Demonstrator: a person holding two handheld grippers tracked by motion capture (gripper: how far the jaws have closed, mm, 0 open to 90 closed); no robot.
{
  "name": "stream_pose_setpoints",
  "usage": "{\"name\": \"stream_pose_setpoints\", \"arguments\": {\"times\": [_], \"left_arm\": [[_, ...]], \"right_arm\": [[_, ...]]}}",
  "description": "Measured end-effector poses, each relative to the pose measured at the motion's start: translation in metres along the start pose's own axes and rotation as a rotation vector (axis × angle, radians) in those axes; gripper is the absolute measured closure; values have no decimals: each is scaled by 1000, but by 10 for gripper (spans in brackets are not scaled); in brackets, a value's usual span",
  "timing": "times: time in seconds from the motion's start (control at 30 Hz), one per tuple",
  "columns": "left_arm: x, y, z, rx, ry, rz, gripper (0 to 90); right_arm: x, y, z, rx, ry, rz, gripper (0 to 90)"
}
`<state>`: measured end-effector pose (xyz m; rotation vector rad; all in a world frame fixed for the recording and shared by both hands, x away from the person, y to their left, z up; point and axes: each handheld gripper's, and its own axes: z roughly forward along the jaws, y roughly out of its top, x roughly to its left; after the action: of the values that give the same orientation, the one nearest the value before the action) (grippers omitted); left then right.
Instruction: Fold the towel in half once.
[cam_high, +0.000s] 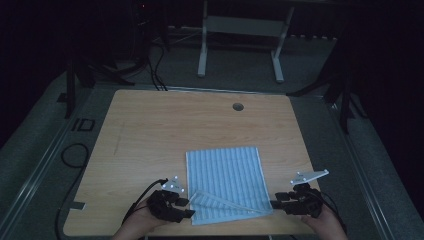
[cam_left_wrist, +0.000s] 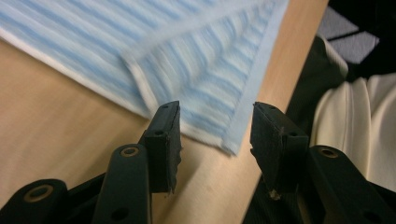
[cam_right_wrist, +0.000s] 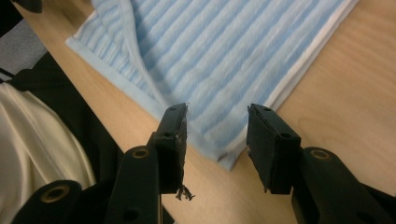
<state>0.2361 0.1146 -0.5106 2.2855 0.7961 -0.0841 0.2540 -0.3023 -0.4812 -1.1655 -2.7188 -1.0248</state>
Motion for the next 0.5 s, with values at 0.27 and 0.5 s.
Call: {"name": "stream_pose_setpoints", "arguments": {"times": [0.27,0.5], "left_arm": [[35,23,18,-3,63,-35,533],[45,36,40,55,21,10,557]], "right_arm": [[5,12,12,3,-14,-44,591],[-3,10,13,2,-36,-21,610]]}}
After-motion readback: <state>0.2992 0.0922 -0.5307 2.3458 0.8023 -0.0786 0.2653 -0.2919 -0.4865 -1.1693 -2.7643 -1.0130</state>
